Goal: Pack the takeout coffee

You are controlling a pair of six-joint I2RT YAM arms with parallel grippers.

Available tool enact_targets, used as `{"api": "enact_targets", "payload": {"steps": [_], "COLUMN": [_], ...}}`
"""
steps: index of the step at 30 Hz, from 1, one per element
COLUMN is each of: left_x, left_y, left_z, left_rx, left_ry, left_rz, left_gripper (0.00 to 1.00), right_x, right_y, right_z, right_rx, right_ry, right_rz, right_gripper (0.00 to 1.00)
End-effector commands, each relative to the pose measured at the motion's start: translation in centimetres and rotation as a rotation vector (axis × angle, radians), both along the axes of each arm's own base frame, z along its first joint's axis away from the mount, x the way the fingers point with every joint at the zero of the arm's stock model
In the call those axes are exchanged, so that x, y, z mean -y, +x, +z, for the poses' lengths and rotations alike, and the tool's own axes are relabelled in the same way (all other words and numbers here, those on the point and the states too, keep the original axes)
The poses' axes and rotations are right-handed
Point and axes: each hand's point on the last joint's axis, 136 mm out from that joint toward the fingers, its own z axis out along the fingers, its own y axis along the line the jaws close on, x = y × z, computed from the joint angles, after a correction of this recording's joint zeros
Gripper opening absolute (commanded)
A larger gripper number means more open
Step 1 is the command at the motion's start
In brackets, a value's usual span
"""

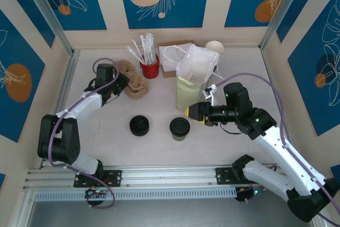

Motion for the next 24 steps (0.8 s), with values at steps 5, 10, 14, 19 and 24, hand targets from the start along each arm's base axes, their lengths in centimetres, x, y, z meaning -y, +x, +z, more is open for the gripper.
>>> {"api": "enact_targets", "payload": {"steps": [5, 10, 14, 19, 24], "left_x": [0.2, 0.5, 0.5, 1.1, 3.1], "left_y": [0.9, 0.1, -2.2, -6.3, -11.0], "left_z": [7.6, 13.2, 18.0, 23.7, 26.8], "left_rx": [0.176, 0.268, 0.338, 0.457, 0.541], "left_ry": [-0.036, -0.005, 0.023, 0.037, 0.003], "left_rz": [-0.026, -0.084, -0.128, -0.225, -0.401], "left_gripper": [0.05, 0.04, 0.04, 0.03, 0.03], "right_x": [0.5, 0.7, 0.9, 0.8, 0.4], "right_y": [-0.7, -0.7, -0.6, -0.3, -0.4], "right_z": [1.3, 2.7, 4.4, 6.5, 9.3], "right_rx": [0.019, 0.075, 0.152, 0.24, 0.366], "right_ry": [0.01, 0.032, 0.062, 0.089, 0.14], "right_rz": [0.001, -0.014, -0.02, -0.015, 0.018], "right_gripper": [0.58, 0.56, 0.56, 0.56, 0.56]}}
